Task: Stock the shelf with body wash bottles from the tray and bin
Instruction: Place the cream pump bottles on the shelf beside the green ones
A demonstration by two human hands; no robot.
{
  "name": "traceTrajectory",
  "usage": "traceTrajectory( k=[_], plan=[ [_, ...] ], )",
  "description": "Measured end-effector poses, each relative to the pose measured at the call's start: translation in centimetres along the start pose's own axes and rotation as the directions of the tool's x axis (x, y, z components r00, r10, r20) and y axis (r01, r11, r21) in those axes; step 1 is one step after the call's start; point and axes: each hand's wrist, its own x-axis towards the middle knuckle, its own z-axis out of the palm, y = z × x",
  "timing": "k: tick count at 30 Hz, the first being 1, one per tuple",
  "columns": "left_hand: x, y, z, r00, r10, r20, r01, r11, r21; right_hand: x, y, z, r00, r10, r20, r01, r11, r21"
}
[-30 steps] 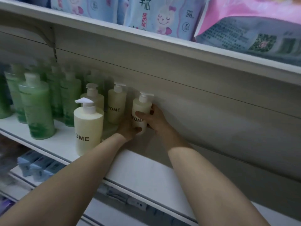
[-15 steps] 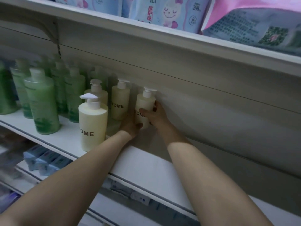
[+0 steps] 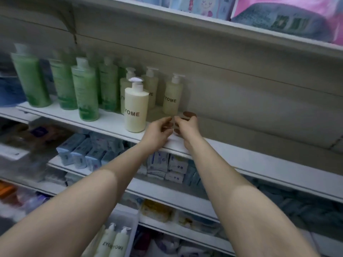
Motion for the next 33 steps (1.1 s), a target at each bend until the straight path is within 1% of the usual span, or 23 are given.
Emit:
traceTrajectory(
  k=[3, 6, 8, 11, 13, 16, 20, 23, 27, 30, 33],
  plan=[
    [-3.3, -1.0, -1.2, 0.999, 0.028, -0.035, -0.032, 0.995, -0.100, -4.1, 1.1, 0.4, 0.998, -0.066, 0.005, 0.066, 0.997, 0.037],
    [-6.6, -2.4, -2.5, 0.994, 0.030, -0.106, -0.048, 0.983, -0.176, -7.9, 2.8, 1.3, 0.985, -0.170, -0.004, 0.170, 0.985, -0.001],
    [-8.6, -3.4, -3.6, 0.992, 0.004, -0.127, -0.028, 0.983, -0.184, -10.2, 4.0, 2.1, 0.977, -0.212, -0.015, 0.211, 0.977, -0.021],
    [-11.2, -6.3, -5.5, 0.990, -0.038, -0.137, 0.016, 0.987, -0.161, -12.8, 6.5, 4.0, 0.976, -0.216, 0.007, 0.216, 0.976, -0.022],
    [-12.9, -8.9, -6.7, 0.985, -0.088, -0.146, 0.063, 0.983, -0.170, -14.2, 9.0, 5.5, 0.985, -0.166, 0.052, 0.167, 0.986, -0.019],
    [-15.5, -13.1, -7.9, 0.960, -0.218, -0.176, 0.183, 0.964, -0.193, -15.9, 13.8, 7.7, 0.992, -0.039, 0.121, 0.045, 0.998, -0.043],
    [-19.3, -19.6, -8.7, 0.901, -0.384, -0.201, 0.346, 0.917, -0.202, -17.7, 21.5, 10.1, 0.964, 0.146, 0.221, -0.124, 0.986, -0.109],
    [-22.4, -24.7, -8.7, 0.826, -0.519, -0.220, 0.482, 0.853, -0.201, -18.9, 26.8, 11.4, 0.915, 0.271, 0.300, -0.220, 0.956, -0.193],
    [-26.0, -30.6, -8.1, 0.705, -0.675, -0.219, 0.633, 0.738, -0.234, -19.4, 33.3, 13.3, 0.837, 0.427, 0.343, -0.332, 0.894, -0.302],
    [-28.2, -35.0, -7.6, 0.641, -0.735, -0.222, 0.712, 0.677, -0.185, -19.1, 37.1, 14.6, 0.788, 0.502, 0.355, -0.374, 0.850, -0.371],
    [-29.9, -39.0, -6.8, 0.583, -0.784, -0.212, 0.766, 0.618, -0.179, -18.2, 40.6, 15.9, 0.752, 0.550, 0.363, -0.388, 0.815, -0.431]
  ],
)
